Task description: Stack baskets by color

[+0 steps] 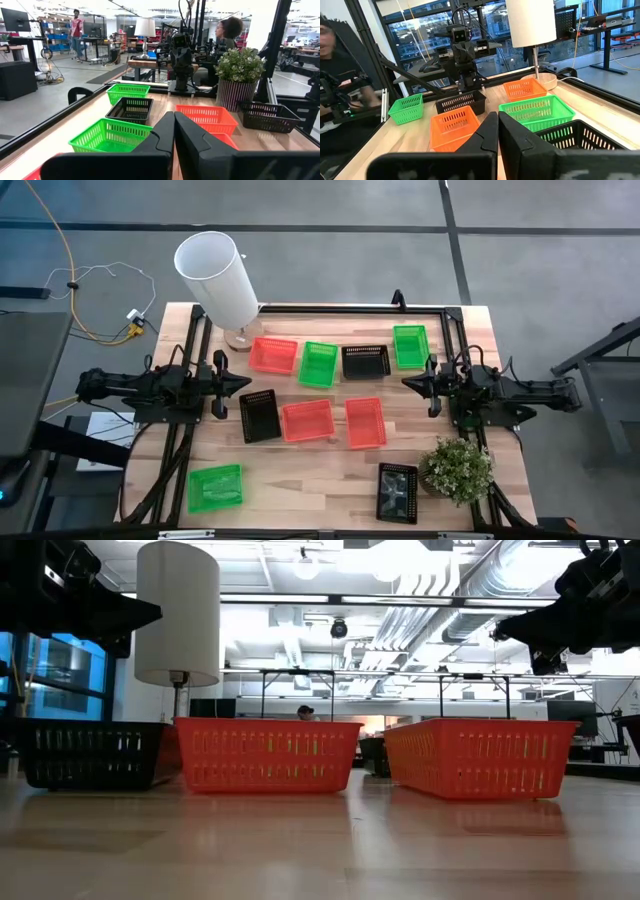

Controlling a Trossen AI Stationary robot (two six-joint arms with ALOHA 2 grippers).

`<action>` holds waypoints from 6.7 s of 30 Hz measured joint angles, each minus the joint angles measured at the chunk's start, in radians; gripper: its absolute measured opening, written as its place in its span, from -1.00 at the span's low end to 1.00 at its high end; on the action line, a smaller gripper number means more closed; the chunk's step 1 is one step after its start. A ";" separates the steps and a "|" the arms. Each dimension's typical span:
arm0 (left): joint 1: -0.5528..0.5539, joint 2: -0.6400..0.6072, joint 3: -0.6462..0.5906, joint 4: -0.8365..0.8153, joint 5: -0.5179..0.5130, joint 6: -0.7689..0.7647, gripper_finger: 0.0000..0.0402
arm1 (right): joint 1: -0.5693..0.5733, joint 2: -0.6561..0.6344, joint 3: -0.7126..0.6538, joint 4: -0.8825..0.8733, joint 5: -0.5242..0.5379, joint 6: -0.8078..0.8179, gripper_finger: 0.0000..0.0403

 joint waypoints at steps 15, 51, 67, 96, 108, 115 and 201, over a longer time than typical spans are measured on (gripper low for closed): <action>0.000 0.000 0.000 0.000 0.000 0.000 -1.00 | 0.000 0.000 0.000 0.000 0.000 0.000 -1.00; 0.000 0.000 0.000 0.000 0.000 0.000 -1.00 | 0.000 0.000 0.000 0.000 0.000 0.000 -1.00; 0.000 0.000 0.000 0.000 0.000 0.000 -1.00 | 0.000 0.000 0.000 0.000 0.000 0.000 -1.00; 0.000 0.000 0.000 0.000 0.000 0.000 -1.00 | 0.000 0.000 0.000 0.000 0.000 0.000 -1.00; 0.000 0.000 0.000 0.000 0.000 0.000 -1.00 | 0.000 0.000 0.000 0.459 0.105 0.045 -1.00; 0.000 0.000 0.000 0.000 0.000 0.000 -1.00 | 0.000 0.080 0.022 0.483 0.337 -0.011 -0.93; 0.000 0.000 0.000 0.000 0.000 0.000 -1.00 | -0.608 0.947 0.902 -0.862 0.486 0.358 -0.99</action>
